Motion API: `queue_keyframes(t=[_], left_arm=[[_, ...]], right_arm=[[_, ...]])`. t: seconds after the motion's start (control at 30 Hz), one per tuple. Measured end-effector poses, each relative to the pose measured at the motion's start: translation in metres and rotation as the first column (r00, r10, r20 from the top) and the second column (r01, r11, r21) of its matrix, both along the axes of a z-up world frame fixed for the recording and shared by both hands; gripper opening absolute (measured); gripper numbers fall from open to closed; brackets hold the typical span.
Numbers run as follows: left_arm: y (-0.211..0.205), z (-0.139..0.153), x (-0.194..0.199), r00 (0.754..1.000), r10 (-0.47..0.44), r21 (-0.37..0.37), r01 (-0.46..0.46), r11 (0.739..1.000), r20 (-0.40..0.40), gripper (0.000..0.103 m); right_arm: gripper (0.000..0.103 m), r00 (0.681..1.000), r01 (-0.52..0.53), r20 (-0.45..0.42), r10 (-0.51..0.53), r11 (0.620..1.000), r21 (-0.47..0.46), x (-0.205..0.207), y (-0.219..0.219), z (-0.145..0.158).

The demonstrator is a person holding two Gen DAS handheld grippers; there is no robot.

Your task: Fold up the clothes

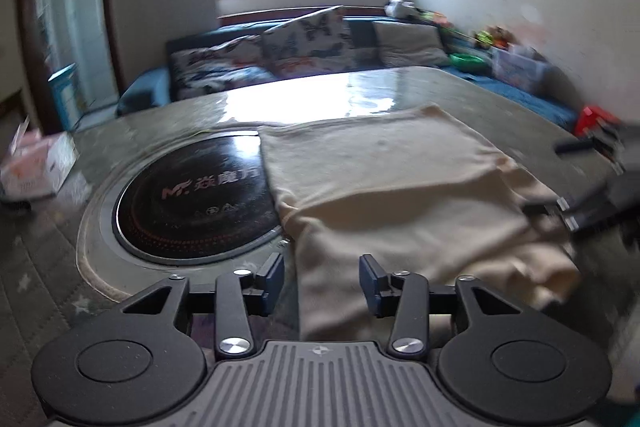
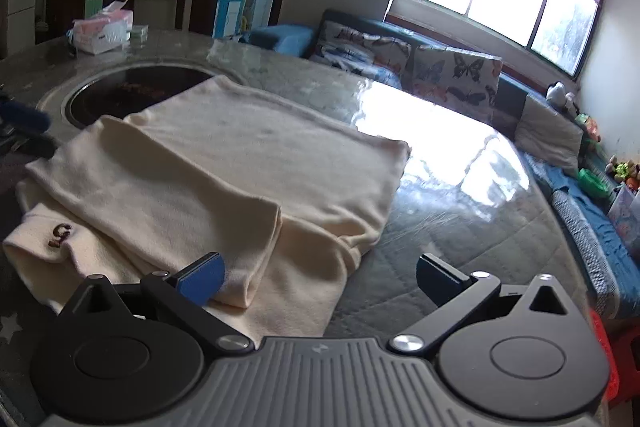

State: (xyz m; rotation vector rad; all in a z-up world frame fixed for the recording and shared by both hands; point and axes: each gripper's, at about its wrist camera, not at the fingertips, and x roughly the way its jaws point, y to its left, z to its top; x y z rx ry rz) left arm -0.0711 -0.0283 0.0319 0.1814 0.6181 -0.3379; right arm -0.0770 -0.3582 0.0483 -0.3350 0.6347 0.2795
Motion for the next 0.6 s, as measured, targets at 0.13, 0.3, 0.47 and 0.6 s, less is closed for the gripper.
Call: queue_keyframes(t=[0.13,0.3,0.47,0.6], left_arm=[[-0.014,-0.005,-0.024,0.992,-0.127,0.094,0.124,0.988,0.023,0.049],[-0.033,-0.018,-0.041,0.961,-0.275,0.204,0.263,0.943,0.034,0.049],[-0.049,-0.029,-0.041,0.940,-0.339,0.254,0.316,0.914,0.050,0.049],[-0.055,-0.029,-0.038,0.925,-0.371,0.261,0.339,0.904,0.084,0.049]], right_arm=[[0.103,1.000,0.001,0.000,-0.001,1.000,-0.003,-0.005,-0.003,0.001],[0.103,1.000,0.009,0.005,-0.009,1.000,0.001,-0.009,-0.009,0.003],[0.103,1.000,0.024,-0.018,-0.024,1.000,-0.011,-0.010,-0.013,-0.001],[0.103,1.000,0.011,0.000,-0.011,1.000,-0.016,-0.016,-0.014,0.006]])
